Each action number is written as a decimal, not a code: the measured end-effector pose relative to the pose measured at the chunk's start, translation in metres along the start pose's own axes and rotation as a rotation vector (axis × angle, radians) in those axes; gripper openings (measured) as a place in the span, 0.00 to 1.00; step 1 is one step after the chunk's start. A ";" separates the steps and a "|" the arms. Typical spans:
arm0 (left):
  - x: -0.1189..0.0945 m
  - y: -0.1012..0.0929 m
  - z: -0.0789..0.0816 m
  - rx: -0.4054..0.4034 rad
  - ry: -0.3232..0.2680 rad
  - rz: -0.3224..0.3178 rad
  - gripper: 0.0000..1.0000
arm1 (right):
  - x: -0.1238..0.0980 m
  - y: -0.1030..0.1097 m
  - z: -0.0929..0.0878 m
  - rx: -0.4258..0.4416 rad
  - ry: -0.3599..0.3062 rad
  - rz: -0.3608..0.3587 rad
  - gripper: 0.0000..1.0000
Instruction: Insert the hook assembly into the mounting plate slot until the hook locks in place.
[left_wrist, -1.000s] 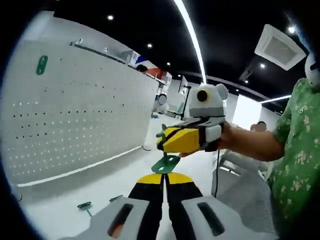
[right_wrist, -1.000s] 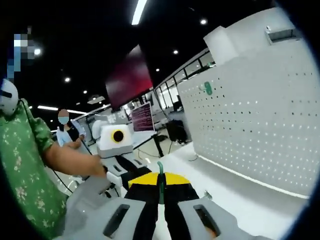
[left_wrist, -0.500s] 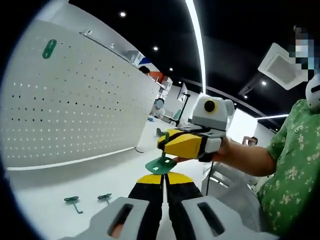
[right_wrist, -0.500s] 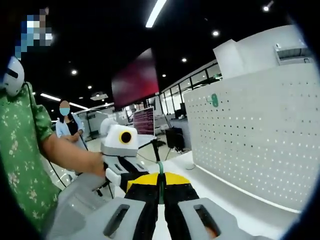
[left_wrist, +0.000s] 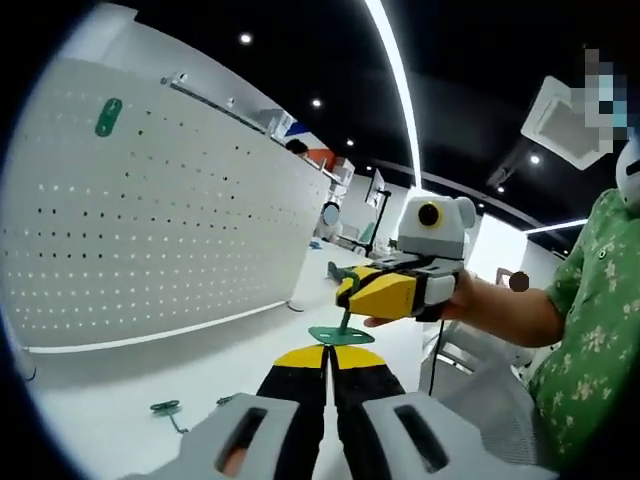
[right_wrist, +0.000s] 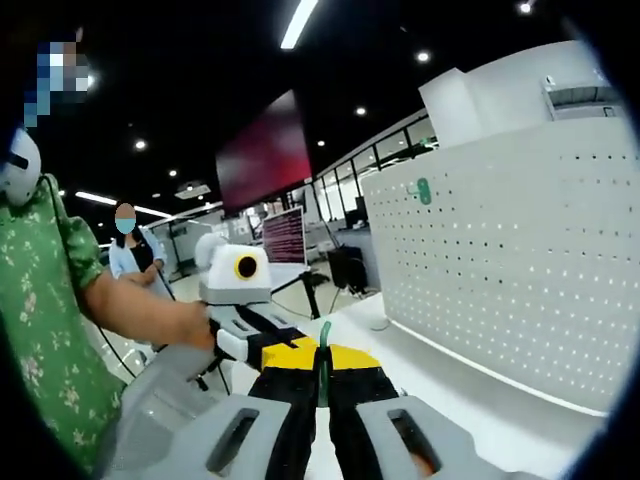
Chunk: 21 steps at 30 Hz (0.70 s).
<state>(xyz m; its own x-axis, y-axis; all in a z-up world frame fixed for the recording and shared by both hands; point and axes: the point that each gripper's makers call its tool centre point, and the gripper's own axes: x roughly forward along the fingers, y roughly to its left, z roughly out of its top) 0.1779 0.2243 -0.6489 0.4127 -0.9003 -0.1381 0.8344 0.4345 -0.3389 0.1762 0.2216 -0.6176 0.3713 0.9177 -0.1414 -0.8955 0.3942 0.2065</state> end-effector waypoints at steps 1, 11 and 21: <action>0.000 0.000 0.000 0.002 -0.001 0.000 0.02 | 0.000 0.000 0.000 0.002 0.001 0.001 0.01; 0.007 -0.004 -0.008 0.041 0.031 -0.016 0.02 | 0.001 -0.005 0.011 0.008 -0.058 -0.015 0.00; 0.009 -0.022 0.004 -0.133 -0.031 -0.127 0.19 | 0.002 0.000 0.009 -0.035 -0.058 0.002 0.00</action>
<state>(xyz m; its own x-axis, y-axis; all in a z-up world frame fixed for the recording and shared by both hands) 0.1649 0.2071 -0.6390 0.3199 -0.9457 -0.0580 0.8257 0.3083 -0.4724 0.1790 0.2235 -0.6095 0.3825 0.9201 -0.0845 -0.9038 0.3916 0.1726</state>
